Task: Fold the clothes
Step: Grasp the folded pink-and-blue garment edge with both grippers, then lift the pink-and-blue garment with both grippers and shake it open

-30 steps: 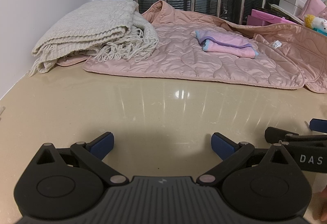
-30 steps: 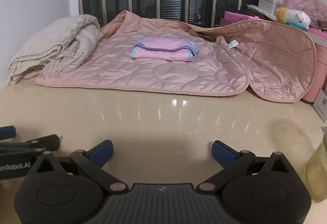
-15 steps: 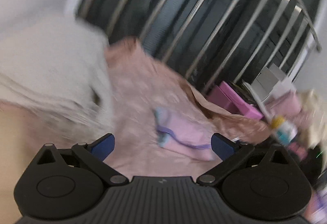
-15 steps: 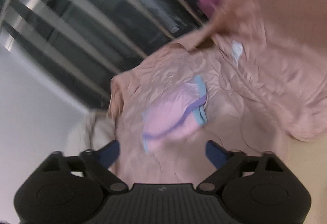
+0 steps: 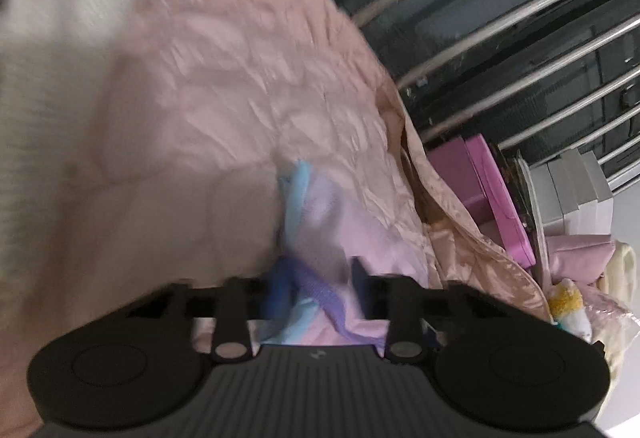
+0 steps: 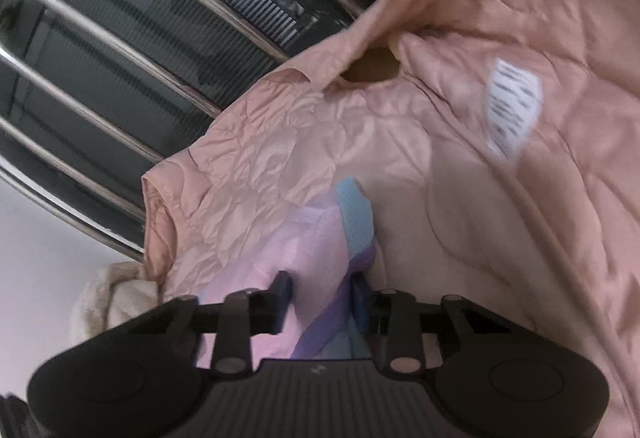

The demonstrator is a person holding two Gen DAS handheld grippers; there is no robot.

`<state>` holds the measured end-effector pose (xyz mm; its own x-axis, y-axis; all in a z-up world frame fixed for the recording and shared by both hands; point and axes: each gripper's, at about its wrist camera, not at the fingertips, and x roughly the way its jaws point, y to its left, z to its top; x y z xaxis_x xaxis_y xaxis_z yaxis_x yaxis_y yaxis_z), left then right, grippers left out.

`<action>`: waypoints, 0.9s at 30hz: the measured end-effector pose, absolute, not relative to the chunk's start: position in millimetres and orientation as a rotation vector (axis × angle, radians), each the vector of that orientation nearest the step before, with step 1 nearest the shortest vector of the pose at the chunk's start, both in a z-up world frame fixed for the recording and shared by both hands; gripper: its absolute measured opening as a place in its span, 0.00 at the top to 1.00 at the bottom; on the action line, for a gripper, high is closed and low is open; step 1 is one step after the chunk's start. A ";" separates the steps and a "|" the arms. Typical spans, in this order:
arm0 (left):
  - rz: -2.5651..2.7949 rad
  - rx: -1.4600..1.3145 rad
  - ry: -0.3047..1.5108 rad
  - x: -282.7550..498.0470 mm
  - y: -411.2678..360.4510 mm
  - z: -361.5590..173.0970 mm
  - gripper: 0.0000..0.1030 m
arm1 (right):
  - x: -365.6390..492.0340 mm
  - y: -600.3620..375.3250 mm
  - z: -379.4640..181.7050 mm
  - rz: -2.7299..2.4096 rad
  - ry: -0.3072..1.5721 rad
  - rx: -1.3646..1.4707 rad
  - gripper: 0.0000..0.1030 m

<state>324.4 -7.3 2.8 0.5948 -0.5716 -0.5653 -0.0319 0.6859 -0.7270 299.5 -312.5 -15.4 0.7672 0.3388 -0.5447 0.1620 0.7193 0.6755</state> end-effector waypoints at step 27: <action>-0.577 -0.485 -0.133 -80.7 44.0 434.9 0.97 | -82.8 -261.8 378.7 0.484 -0.199 0.326 0.96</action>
